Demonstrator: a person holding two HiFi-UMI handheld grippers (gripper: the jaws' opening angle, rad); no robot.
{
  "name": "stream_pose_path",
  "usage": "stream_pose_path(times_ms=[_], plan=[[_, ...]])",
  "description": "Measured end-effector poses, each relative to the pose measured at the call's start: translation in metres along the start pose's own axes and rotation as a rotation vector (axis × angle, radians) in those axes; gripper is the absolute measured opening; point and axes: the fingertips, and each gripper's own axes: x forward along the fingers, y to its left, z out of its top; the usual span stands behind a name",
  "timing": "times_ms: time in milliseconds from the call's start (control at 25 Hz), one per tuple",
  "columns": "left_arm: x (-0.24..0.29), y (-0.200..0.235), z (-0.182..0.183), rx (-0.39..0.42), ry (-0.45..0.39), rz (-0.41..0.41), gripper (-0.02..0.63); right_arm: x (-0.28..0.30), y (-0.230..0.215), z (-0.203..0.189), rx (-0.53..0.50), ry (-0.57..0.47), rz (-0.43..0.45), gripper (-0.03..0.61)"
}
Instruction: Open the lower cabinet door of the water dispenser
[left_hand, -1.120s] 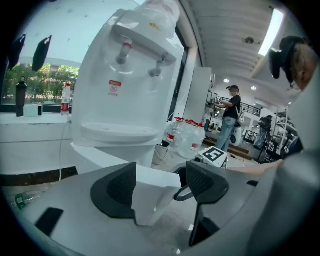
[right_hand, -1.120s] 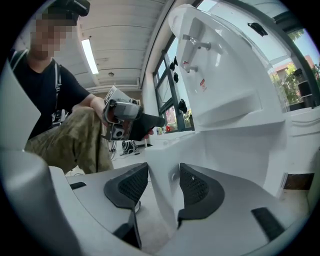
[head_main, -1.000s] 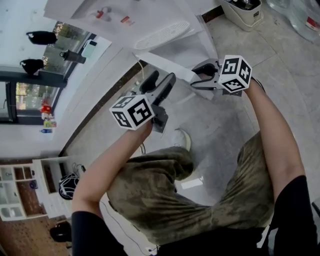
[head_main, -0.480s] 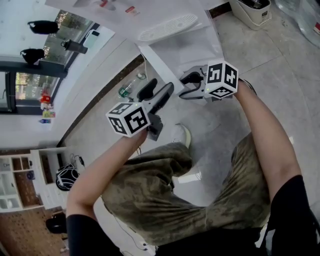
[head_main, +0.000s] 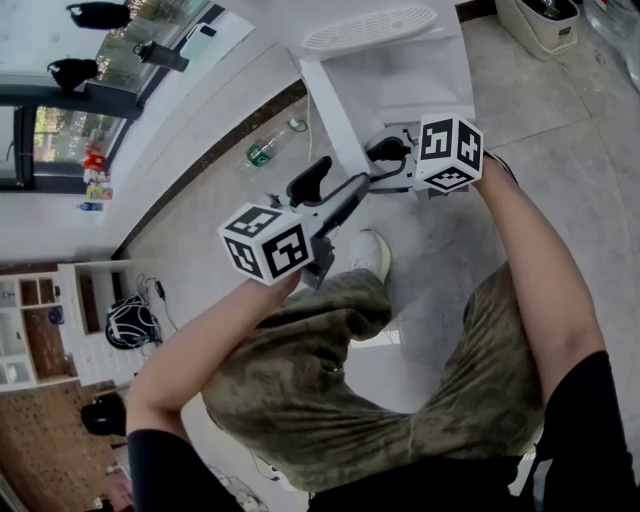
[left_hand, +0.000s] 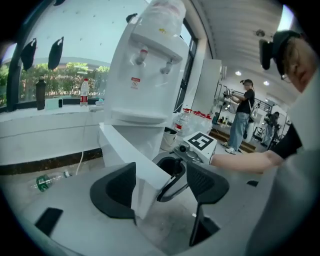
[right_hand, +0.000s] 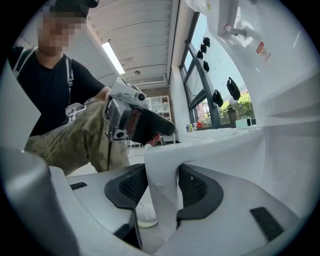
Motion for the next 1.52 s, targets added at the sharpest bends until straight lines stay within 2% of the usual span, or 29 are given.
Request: stream_pose_path(times_ms=[80,400,560,880,1000,1200,1280,1400,1520], plan=[[-0.004,0.001,-0.001,0.019,-0.003,0.011,0.295,0.006,0.0,0.001,-0.006,-0.001,0.006,0.178],[-0.017,0.02,-0.026,-0.018,0.049,0.068,0.295,0.037,0.0,0.007,-0.037,0.006,0.01,0.193],[-0.02,0.028,-0.036,-0.065,0.065,0.084,0.295,0.048,0.0,0.008,-0.047,0.003,0.007,0.199],[-0.025,0.047,-0.041,-0.103,0.07,0.127,0.293,0.066,-0.003,0.011,-0.078,0.006,-0.016,0.202],[-0.025,0.054,-0.047,-0.113,0.094,0.153,0.293,0.07,-0.003,0.012,-0.075,0.0,-0.02,0.204],[-0.026,0.071,-0.048,-0.168,0.087,0.201,0.291,0.075,-0.004,0.012,-0.078,-0.008,-0.022,0.204],[-0.027,0.075,-0.049,-0.187,0.093,0.212,0.245,0.075,-0.004,0.012,-0.077,-0.009,-0.02,0.204],[-0.026,0.076,-0.049,-0.208,0.111,0.22,0.233,0.076,-0.004,0.013,-0.081,-0.008,-0.016,0.204],[-0.026,0.077,-0.05,-0.196,0.143,0.223,0.232,0.076,-0.004,0.012,-0.078,-0.009,-0.013,0.204]])
